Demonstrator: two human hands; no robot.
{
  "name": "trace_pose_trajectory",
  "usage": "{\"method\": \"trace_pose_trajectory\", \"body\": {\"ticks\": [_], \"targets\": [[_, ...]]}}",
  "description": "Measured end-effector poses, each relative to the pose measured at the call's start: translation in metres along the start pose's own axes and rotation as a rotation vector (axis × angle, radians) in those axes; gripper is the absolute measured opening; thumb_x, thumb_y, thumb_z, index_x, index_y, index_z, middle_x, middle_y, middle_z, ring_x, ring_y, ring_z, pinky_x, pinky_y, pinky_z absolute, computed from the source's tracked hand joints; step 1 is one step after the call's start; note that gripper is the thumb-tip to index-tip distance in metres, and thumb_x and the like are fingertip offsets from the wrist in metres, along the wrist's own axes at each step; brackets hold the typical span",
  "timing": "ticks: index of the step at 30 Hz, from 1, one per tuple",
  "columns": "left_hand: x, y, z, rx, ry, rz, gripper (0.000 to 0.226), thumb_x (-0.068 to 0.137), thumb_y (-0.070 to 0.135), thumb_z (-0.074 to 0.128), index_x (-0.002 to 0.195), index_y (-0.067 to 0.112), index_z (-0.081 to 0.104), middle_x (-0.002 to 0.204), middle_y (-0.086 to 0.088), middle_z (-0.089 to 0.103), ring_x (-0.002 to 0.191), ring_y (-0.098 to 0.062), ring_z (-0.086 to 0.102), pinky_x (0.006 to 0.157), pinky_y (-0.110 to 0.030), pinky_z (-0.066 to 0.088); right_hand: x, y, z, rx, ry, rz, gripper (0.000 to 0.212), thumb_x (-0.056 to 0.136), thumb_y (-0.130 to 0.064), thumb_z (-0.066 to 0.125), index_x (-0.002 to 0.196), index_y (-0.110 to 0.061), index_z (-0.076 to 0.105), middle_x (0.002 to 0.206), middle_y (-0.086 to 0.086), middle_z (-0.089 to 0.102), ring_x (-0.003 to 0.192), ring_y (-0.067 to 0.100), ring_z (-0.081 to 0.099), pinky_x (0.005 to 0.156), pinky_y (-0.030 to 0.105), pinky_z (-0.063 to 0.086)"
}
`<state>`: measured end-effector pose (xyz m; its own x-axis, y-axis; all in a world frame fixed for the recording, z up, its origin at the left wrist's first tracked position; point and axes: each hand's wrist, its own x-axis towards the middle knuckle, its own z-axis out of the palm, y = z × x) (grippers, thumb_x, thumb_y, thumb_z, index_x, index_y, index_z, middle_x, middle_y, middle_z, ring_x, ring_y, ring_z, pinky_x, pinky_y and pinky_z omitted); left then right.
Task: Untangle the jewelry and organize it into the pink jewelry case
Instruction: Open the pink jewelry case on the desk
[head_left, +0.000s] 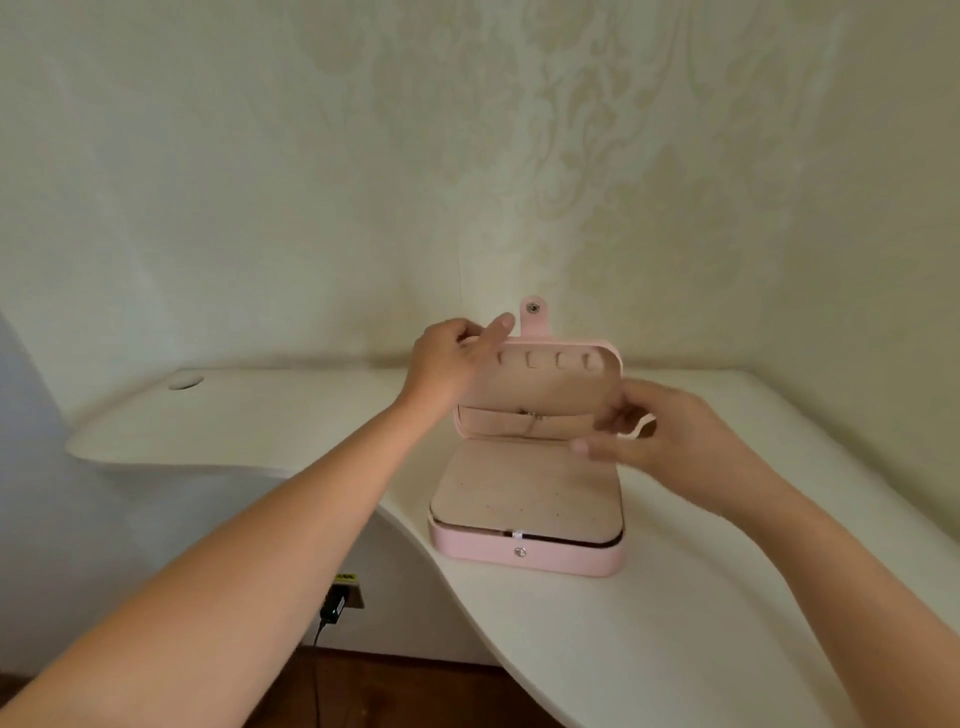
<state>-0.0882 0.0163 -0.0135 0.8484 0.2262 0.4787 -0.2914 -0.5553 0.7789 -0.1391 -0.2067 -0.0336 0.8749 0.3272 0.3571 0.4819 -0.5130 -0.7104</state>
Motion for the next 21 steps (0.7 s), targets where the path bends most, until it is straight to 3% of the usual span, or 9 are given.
{"method": "trace_pose_trajectory", "body": {"ticks": [2,4,5,7,9,12,15,18,21], "targets": [[-0.001,-0.016,0.004,-0.085,-0.014,-0.107,0.053,0.088,0.048,0.062,0.056,0.015,0.033,0.054,0.006,0.03,0.046,-0.005,0.03,0.048,-0.018,0.021,0.0,0.004,0.006,-0.149,-0.13,-0.045,0.035,0.062,-0.048,0.081,0.086,-0.032,0.061,0.096,-0.015,0.061,0.09,-0.002,0.053,0.076,0.011,0.04],[-0.007,-0.031,0.009,-0.251,-0.06,-0.223,0.058,0.074,0.062,0.065,0.068,0.006,0.054,0.066,-0.002,0.049,0.061,-0.009,0.048,0.061,-0.025,0.036,0.002,0.008,0.011,-0.212,-0.104,-0.083,0.034,0.068,-0.049,0.077,0.093,-0.034,0.061,0.102,-0.018,0.057,0.098,-0.001,0.051,0.083,0.015,0.04],[-0.01,-0.037,0.012,-0.385,-0.064,-0.299,0.063,0.07,0.062,0.067,0.08,0.0,0.063,0.077,-0.006,0.062,0.074,-0.016,0.06,0.07,-0.031,0.046,0.004,0.009,0.013,-0.203,-0.051,-0.091,0.03,0.073,-0.046,0.075,0.096,-0.032,0.062,0.102,-0.018,0.057,0.098,0.0,0.052,0.084,0.016,0.041],[-0.016,-0.043,0.018,-0.657,-0.044,-0.417,0.042,0.082,0.042,0.07,0.095,0.002,0.068,0.095,-0.013,0.072,0.089,-0.027,0.068,0.082,-0.039,0.053,0.007,0.012,0.016,-0.225,0.06,-0.123,0.02,0.084,-0.036,0.068,0.1,-0.025,0.066,0.099,-0.016,0.058,0.095,0.005,0.053,0.084,0.022,0.043],[-0.019,-0.043,0.02,-0.777,-0.018,-0.447,0.022,0.089,0.025,0.065,0.096,0.004,0.068,0.094,-0.015,0.071,0.085,-0.028,0.067,0.077,-0.036,0.053,0.012,0.013,0.022,-0.318,0.112,-0.155,0.018,0.09,-0.026,0.063,0.106,-0.02,0.067,0.099,-0.013,0.058,0.096,0.012,0.052,0.085,0.027,0.043],[-0.023,-0.043,0.024,-0.82,0.071,-0.406,0.025,0.086,0.024,0.069,0.094,0.001,0.066,0.091,-0.019,0.065,0.083,-0.026,0.061,0.076,-0.037,0.047,0.024,0.005,0.035,-0.421,0.143,-0.106,0.022,0.094,-0.022,0.055,0.111,-0.014,0.066,0.108,-0.002,0.064,0.103,0.021,0.049,0.08,0.025,0.035],[-0.029,-0.04,0.025,-0.751,0.171,-0.292,0.037,0.075,0.038,0.074,0.081,0.004,0.061,0.078,-0.011,0.05,0.073,-0.021,0.045,0.07,-0.034,0.035,0.036,-0.011,0.049,-0.583,0.17,0.082,0.035,0.097,-0.038,0.044,0.099,-0.01,0.065,0.107,0.007,0.063,0.102,0.025,0.047,0.073,0.031,0.035],[-0.038,-0.035,0.029,-0.693,0.242,-0.173,0.037,0.088,0.023,0.067,0.062,0.005,0.048,0.062,-0.004,0.038,0.063,-0.015,0.034,0.06,-0.028,0.026,0.047,-0.026,0.063,-0.773,0.147,0.224,0.052,0.095,-0.055,0.038,0.098,-0.009,0.064,0.112,0.009,0.056,0.11,0.026,0.043,0.074,0.032,0.029],[-0.045,-0.03,0.03,-0.648,0.273,-0.119,0.041,0.094,0.014,0.059,0.056,0.017,0.043,0.048,0.016,0.036,0.051,-0.003,0.031,0.05,-0.017,0.026,0.053,-0.034,0.07,-0.836,0.102,0.295,0.053,0.093,-0.061,0.038,0.098,-0.015,0.062,0.116,0.007,0.054,0.118,0.025,0.04,0.078,0.033,0.026]]}}
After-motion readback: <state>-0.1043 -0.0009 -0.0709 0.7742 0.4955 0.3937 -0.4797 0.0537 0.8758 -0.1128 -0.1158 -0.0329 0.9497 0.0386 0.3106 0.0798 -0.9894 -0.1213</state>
